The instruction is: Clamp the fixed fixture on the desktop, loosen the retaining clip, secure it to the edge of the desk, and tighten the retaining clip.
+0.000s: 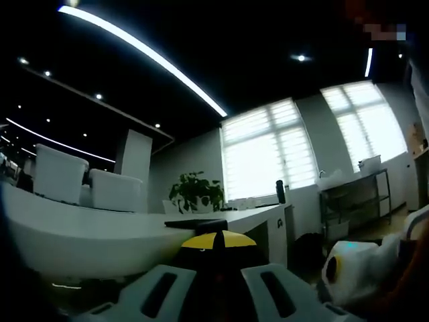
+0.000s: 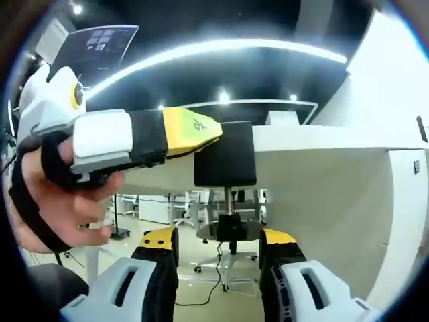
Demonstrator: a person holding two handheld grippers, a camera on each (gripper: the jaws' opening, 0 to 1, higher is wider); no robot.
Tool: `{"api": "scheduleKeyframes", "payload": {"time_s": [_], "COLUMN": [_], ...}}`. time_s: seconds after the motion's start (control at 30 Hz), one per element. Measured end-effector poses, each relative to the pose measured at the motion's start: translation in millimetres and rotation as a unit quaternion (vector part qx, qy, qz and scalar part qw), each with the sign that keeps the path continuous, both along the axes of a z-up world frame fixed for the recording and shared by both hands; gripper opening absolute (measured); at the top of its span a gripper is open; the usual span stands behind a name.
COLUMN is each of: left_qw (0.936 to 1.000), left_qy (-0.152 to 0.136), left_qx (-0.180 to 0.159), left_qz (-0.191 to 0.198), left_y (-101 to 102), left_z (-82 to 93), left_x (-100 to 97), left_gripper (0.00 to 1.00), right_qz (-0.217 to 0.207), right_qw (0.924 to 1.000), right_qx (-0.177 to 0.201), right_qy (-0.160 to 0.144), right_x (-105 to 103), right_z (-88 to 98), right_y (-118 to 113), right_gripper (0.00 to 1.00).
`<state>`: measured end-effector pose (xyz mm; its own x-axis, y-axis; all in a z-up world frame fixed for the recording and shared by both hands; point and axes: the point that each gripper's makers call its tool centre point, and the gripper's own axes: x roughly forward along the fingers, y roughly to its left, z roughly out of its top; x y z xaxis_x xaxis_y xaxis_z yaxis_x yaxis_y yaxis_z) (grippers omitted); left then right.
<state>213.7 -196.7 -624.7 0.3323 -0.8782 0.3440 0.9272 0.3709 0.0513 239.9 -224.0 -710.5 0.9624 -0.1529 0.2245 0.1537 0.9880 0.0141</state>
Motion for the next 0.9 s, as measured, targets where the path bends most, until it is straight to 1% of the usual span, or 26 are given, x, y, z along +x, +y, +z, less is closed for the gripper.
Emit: {"api": "scheduleKeyframes", "payload": {"time_s": [0.07, 0.17, 0.23, 0.3, 0.33, 0.37, 0.43, 0.53, 0.6, 0.63, 0.7, 0.73, 0.77, 0.8, 0.87, 0.9], "left_qw": [1.0, 1.0, 1.0, 1.0, 1.0, 1.0, 1.0, 1.0, 1.0, 0.9999, 0.9999, 0.9999, 0.9999, 0.9999, 0.9999, 0.9999], "left_qy": [0.001, 0.001, 0.001, 0.0, 0.0, 0.001, 0.001, 0.001, 0.006, 0.006, 0.006, 0.006, 0.007, 0.007, 0.008, 0.008], "left_qx": [-0.001, -0.001, -0.001, -0.001, -0.001, -0.001, -0.002, -0.003, -0.004, -0.005, -0.006, -0.006, -0.006, -0.007, -0.007, -0.007], "left_qz": [-0.001, -0.002, -0.003, -0.003, -0.003, -0.003, -0.004, -0.005, -0.007, -0.007, -0.007, -0.007, -0.008, -0.007, -0.008, -0.008], "left_y": [0.0, 0.1, 0.0, -0.2, -0.2, -0.2, 0.0, 0.1, 0.2, 0.3, 0.5, 0.6, 0.6, 0.6, 0.6, 0.7], "left_z": [0.0, 0.1, 0.1, 0.0, 0.0, -0.2, -0.2, -0.2, -0.2, -0.3, -0.3, -0.4, -0.4, -0.4, -0.4, -0.4], "left_x": [-0.1, -0.8, -0.9, -0.9, -0.9, -0.8, -0.5, -0.4, 0.0, 0.2, 0.4, 0.5, 0.7, 0.7, 1.0, 1.1], "left_gripper": [0.03, 0.03, 0.03, 0.03, 0.03, 0.03, 0.03, 0.03, 0.03, 0.03, 0.03, 0.03, 0.03, 0.03, 0.03, 0.03], "right_qz": [-0.007, -0.014, -0.012, -0.007, 0.002, 0.011, 0.025, 0.077, 0.124, 0.154, 0.223, 0.246, 0.28, 0.299, 0.339, 0.351], "right_qw": [1.0, 0.9999, 0.9999, 0.9999, 0.9997, 0.9997, 0.9993, 0.9966, 0.9913, 0.9873, 0.9746, 0.969, 0.96, 0.9542, 0.9405, 0.936], "right_qx": [-0.002, -0.001, -0.004, -0.013, -0.024, -0.02, -0.025, -0.029, -0.044, -0.038, -0.023, -0.015, -0.006, -0.006, -0.008, -0.014], "right_qy": [0.003, -0.003, -0.007, -0.004, -0.009, -0.01, -0.009, -0.011, -0.007, -0.004, 0.006, 0.009, 0.013, 0.018, 0.024, 0.028], "right_x": [3.3, 6.7, 12.0, 15.2, 16.3, 15.4, 15.5, 22.3, 23.5, 24.3, 27.4, 28.8, 29.3, 31.5, 33.9, 35.7], "right_z": [0.8, 6.0, 6.8, 5.8, 8.6, 8.4, 7.5, 5.4, 4.6, 4.0, 1.7, 0.8, 0.0, -1.4, -2.5, -2.6], "right_y": [-2.1, -7.3, -10.3, -10.9, -9.9, -8.5, -6.3, -4.3, -1.8, 1.9, 6.4, 6.3, 8.3, 5.9, 9.9, 11.4], "right_gripper": [0.45, 0.41, 0.36, 0.26, 0.26, 0.26, 0.26, 0.26, 0.26, 0.26, 0.26, 0.26, 0.26, 0.26, 0.26, 0.26]}}
